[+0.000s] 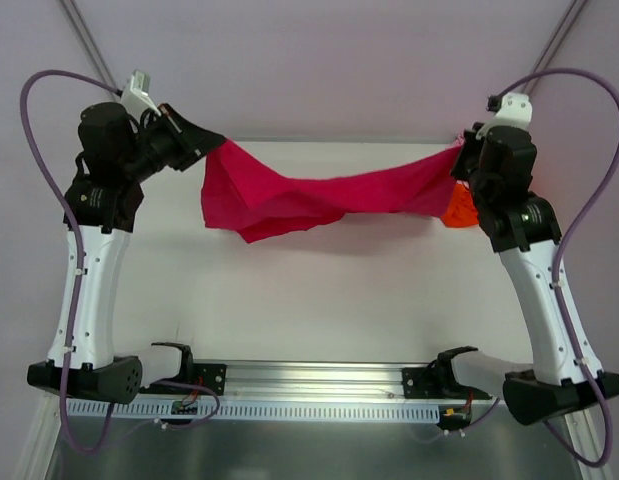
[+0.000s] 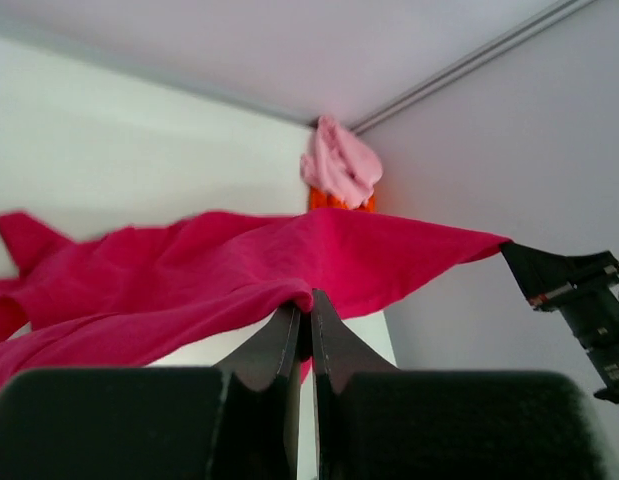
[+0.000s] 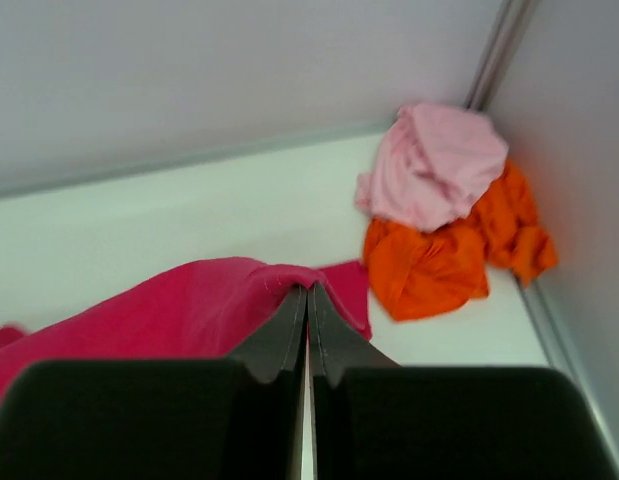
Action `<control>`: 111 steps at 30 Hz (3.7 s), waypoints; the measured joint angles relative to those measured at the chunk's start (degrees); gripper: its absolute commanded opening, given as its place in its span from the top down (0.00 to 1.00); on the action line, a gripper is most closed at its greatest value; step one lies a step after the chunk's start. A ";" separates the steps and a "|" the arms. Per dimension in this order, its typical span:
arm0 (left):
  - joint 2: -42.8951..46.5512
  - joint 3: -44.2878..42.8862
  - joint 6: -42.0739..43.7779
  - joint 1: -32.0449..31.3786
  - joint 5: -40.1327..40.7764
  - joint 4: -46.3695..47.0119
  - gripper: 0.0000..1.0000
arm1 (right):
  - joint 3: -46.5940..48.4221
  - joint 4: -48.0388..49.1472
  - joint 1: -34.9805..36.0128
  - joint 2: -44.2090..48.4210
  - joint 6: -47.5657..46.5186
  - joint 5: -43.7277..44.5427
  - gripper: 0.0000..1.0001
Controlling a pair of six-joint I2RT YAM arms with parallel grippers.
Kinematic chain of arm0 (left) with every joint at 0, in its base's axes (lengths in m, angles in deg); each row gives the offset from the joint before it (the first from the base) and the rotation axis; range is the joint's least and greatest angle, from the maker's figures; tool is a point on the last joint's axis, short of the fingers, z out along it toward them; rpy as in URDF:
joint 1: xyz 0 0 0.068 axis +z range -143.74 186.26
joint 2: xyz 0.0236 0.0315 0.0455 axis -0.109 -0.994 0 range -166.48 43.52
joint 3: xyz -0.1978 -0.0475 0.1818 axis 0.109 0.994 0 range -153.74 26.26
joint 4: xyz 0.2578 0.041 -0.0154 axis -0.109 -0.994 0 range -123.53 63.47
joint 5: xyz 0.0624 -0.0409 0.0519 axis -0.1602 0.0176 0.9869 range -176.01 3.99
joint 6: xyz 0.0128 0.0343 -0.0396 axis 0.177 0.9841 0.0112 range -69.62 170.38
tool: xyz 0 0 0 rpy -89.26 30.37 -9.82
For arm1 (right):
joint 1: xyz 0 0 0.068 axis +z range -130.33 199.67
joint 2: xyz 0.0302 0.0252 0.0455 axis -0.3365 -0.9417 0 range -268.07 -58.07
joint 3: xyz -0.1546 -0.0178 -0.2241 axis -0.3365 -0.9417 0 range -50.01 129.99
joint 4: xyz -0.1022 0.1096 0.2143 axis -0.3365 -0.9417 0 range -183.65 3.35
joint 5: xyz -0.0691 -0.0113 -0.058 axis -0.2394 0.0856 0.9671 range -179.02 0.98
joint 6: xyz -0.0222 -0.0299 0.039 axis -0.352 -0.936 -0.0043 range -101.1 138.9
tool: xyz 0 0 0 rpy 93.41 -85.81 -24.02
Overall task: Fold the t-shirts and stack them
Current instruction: Flatten out the tshirt, then grap the side of the flattened tshirt closest away from the robot with both arms, then fold the flattened tshirt in 1/3 of the way
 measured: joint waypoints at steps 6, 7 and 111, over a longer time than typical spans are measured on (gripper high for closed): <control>-0.57 10.27 0.00 -0.37 0.07 -5.77 1.00 | -11.74 -13.05 0.46 9.99 6.25 -8.52 0.99; -1.27 11.06 0.02 -0.39 0.07 -7.56 1.00 | -12.96 -15.61 0.48 11.19 7.34 -9.90 0.99; -29.09 18.71 4.26 9.99 6.88 -7.21 0.01 | -10.86 -27.19 -19.80 -22.62 11.06 -17.81 0.16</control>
